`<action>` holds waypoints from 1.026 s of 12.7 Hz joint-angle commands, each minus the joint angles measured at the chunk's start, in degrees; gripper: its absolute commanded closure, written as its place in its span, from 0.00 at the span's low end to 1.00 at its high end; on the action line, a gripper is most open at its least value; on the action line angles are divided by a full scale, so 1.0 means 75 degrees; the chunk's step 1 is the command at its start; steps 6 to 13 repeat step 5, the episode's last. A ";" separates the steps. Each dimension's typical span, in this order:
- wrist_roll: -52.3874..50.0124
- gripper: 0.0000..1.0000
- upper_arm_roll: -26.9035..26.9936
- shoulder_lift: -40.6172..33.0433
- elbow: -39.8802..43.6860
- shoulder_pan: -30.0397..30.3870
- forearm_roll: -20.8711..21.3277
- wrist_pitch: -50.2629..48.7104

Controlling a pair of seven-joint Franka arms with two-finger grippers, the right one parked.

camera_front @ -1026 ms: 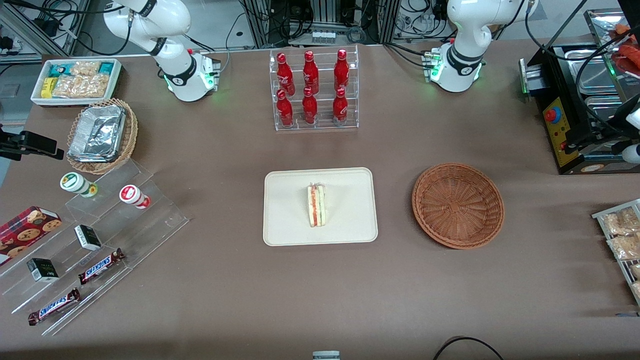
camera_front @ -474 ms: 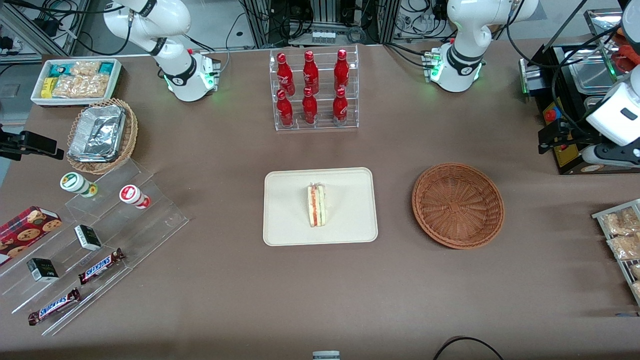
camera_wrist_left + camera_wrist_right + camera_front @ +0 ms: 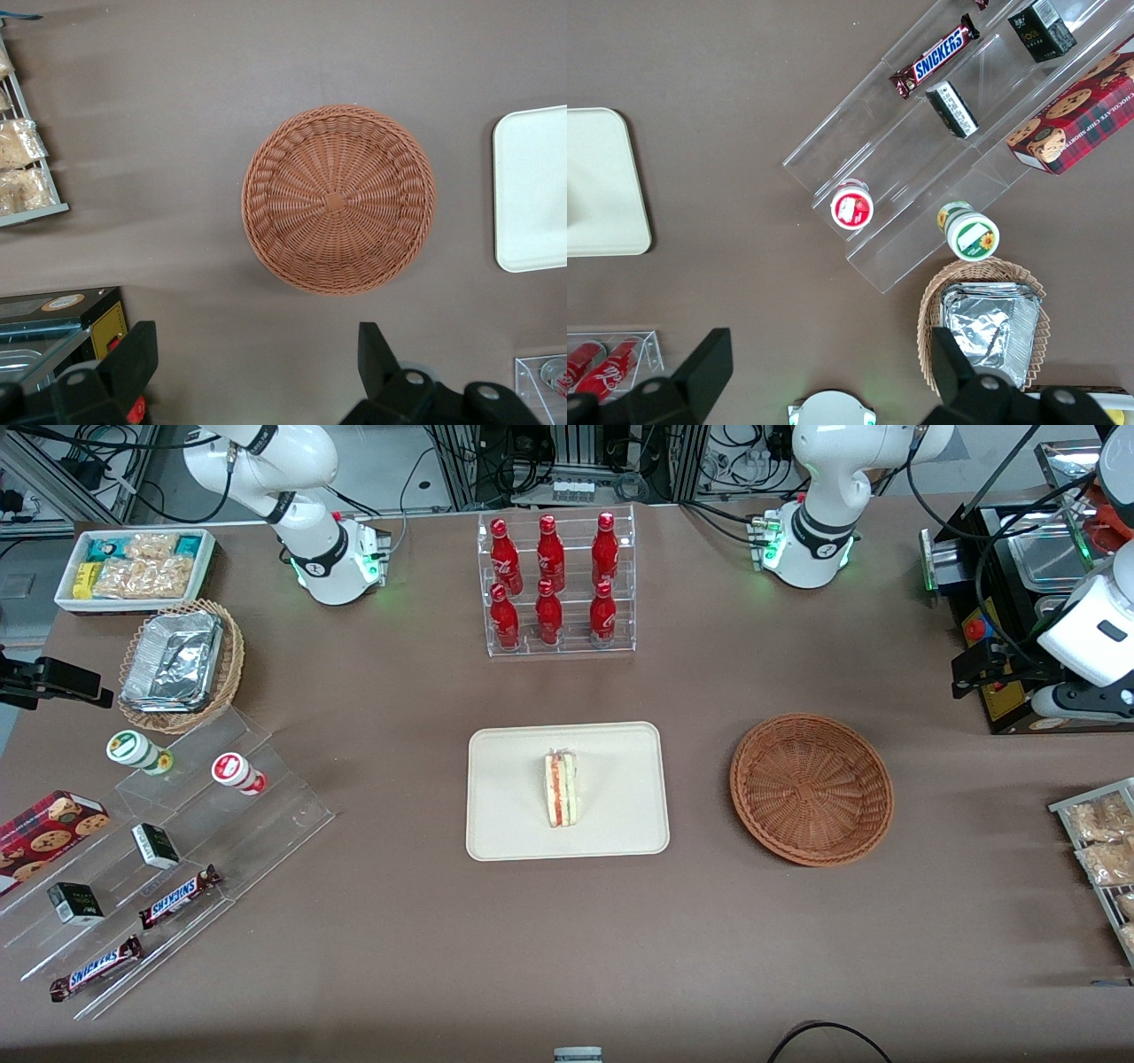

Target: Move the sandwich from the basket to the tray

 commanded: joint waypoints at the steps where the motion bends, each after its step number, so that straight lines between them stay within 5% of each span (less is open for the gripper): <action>1: -0.0252 0.00 -0.0072 -0.0194 -0.0112 0.0030 -0.0056 0.0062; 13: -0.0334 0.00 -0.0213 -0.0111 0.0087 0.0041 -0.0045 -0.0044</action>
